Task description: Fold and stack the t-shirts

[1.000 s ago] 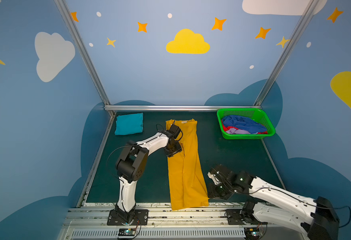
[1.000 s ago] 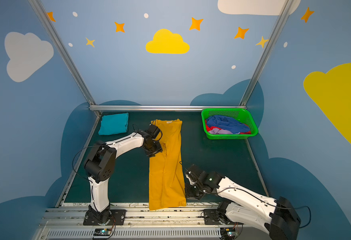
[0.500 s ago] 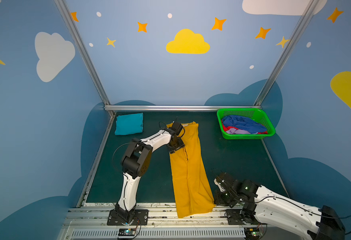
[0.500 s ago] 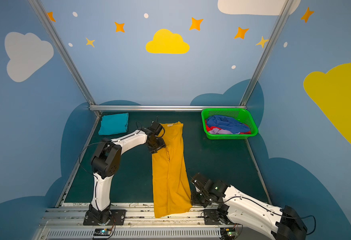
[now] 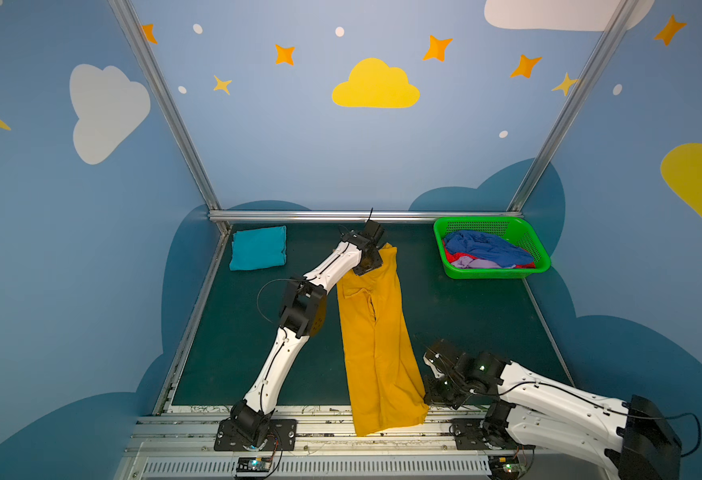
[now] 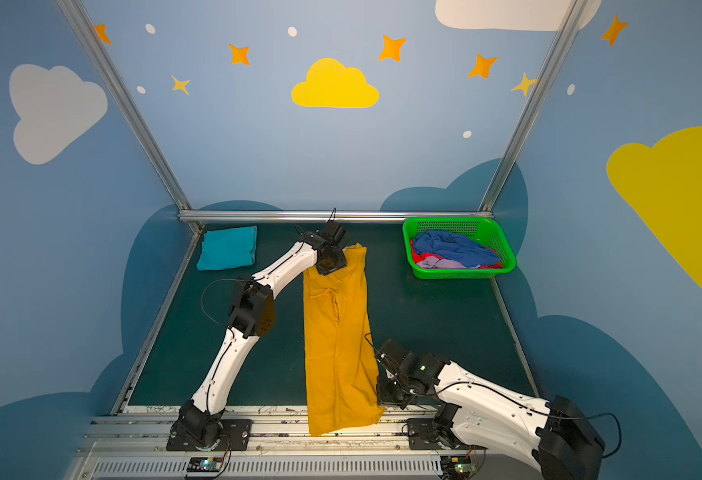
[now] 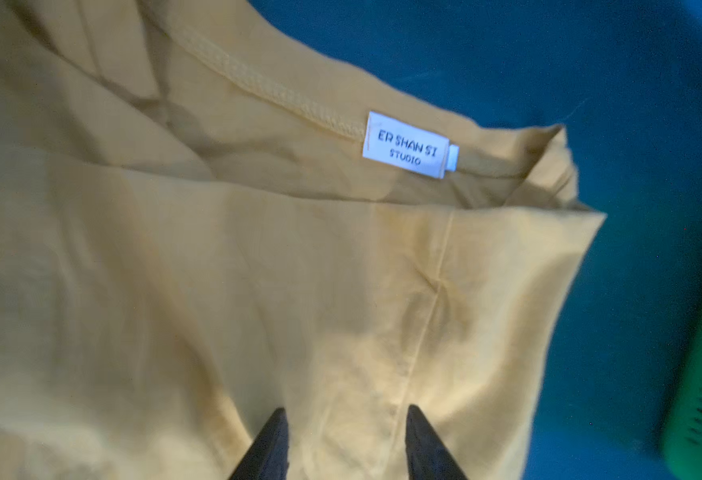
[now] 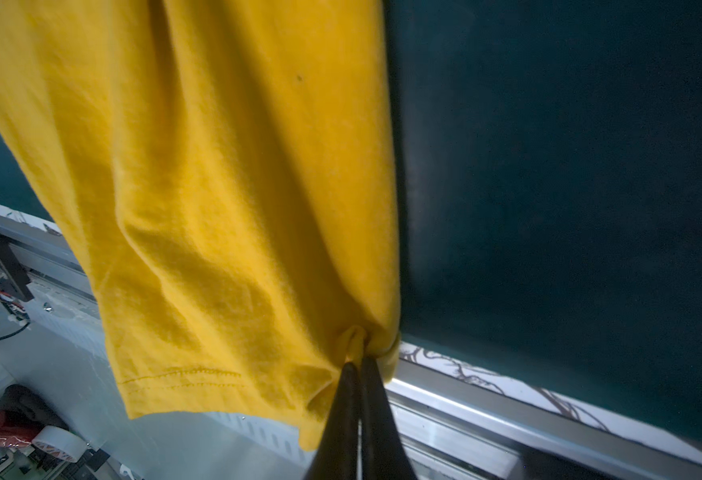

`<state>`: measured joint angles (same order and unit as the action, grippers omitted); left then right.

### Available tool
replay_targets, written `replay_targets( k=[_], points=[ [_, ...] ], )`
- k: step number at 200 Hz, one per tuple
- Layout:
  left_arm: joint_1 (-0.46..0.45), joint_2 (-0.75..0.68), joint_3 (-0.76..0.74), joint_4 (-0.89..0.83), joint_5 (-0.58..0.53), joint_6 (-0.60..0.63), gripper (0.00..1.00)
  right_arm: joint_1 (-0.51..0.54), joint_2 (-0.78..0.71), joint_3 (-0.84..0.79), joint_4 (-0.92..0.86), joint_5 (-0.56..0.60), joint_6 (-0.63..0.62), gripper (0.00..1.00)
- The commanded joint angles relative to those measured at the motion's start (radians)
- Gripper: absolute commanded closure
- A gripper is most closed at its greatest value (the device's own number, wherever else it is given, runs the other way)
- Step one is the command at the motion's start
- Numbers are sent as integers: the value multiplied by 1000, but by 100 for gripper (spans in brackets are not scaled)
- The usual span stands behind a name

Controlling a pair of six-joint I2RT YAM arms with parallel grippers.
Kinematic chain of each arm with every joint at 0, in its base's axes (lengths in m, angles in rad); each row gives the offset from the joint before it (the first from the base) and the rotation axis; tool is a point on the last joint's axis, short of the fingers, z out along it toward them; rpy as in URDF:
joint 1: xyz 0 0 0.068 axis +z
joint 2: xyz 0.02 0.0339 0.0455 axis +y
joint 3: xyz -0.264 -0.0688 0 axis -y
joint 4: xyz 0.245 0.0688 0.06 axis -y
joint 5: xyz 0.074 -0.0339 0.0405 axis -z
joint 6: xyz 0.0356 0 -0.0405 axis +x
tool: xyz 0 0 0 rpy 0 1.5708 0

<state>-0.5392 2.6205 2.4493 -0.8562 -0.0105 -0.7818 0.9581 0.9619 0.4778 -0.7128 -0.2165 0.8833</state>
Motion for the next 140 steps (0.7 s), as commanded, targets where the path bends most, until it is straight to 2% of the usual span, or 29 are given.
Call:
replay_targets(
  k=[1,45,84,117,140],
  points=[
    [0,75,95,-114,-20,10,66,-4,-7,47,1,62,4,100],
    [70,133,118,-72,23,-32,72,-32,-68,70,50,175,-58,100],
    [178,176,156,18,100,-63,72,-127,38,102,125,93,-115,100],
    [264,261,301,52,139,-99,72,-177,166,127,200,19,-146,100],
    [319,274,300,143,175,-145,72,-209,271,164,211,-40,-181,100]
  ],
)
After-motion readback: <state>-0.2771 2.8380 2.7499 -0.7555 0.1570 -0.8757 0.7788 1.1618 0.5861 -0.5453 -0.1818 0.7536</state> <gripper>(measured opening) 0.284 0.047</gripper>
